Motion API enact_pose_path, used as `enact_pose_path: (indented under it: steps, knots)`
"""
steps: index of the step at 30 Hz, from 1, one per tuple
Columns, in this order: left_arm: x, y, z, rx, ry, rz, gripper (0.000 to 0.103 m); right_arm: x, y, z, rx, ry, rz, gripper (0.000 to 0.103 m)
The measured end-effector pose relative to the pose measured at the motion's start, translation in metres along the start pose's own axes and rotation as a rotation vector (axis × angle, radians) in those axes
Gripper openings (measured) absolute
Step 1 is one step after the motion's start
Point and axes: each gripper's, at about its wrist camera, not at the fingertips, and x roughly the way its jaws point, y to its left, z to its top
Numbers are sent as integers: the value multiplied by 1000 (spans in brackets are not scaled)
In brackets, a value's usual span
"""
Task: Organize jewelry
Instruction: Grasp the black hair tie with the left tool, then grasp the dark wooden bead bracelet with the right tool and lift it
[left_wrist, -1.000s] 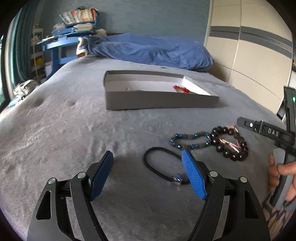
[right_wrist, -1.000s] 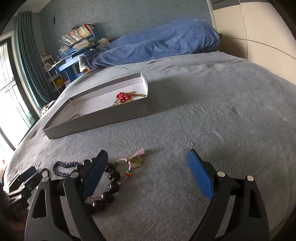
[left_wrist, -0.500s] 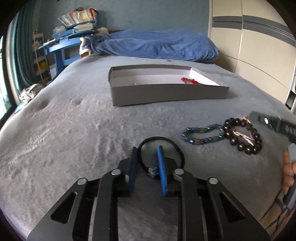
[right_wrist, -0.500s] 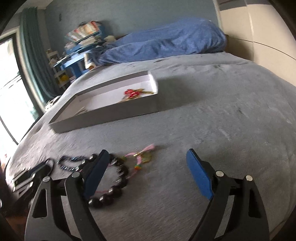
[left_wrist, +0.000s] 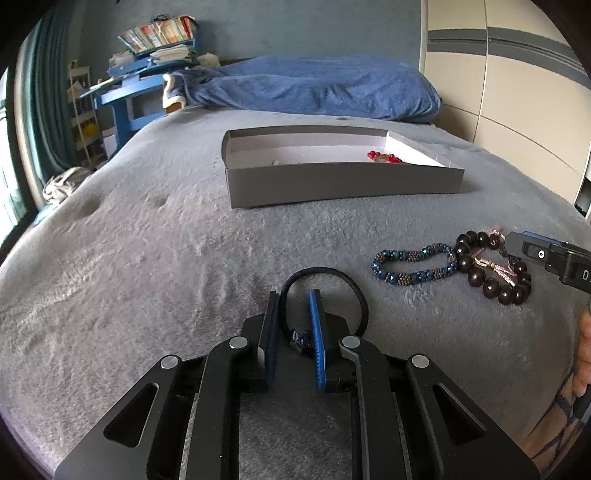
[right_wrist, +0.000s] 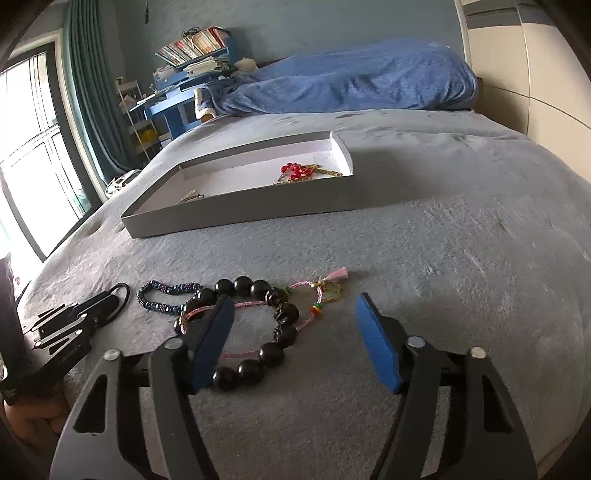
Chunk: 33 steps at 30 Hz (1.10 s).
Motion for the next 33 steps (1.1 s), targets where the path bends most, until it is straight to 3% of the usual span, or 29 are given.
enact_pose_path:
  steps: [2,5,12,14,16,26,33]
  knots:
    - [0,-1,0,8,0,5,17,1,2,-2,-7,17,6,44]
    - [0,-3,0,16,-1,13,18,7,4,-3,-15,45,10,34]
    - [0,-3,0,22,0,17,18,16,1,-5,-3,69,22,29]
    - [0,-2,0,21,1,15,18,15,1,-5,-3,64,31,18]
    - [0,-3,0,23,5,16,18,12,1,-3,-1,53,37,15]
    - [0,2,7,3,21,-3,17,-16,-20,16,30,-93,-36,15]
    - [3,-2,7,26,38,11,18,-9,-48,21,137,-76,-75,15]
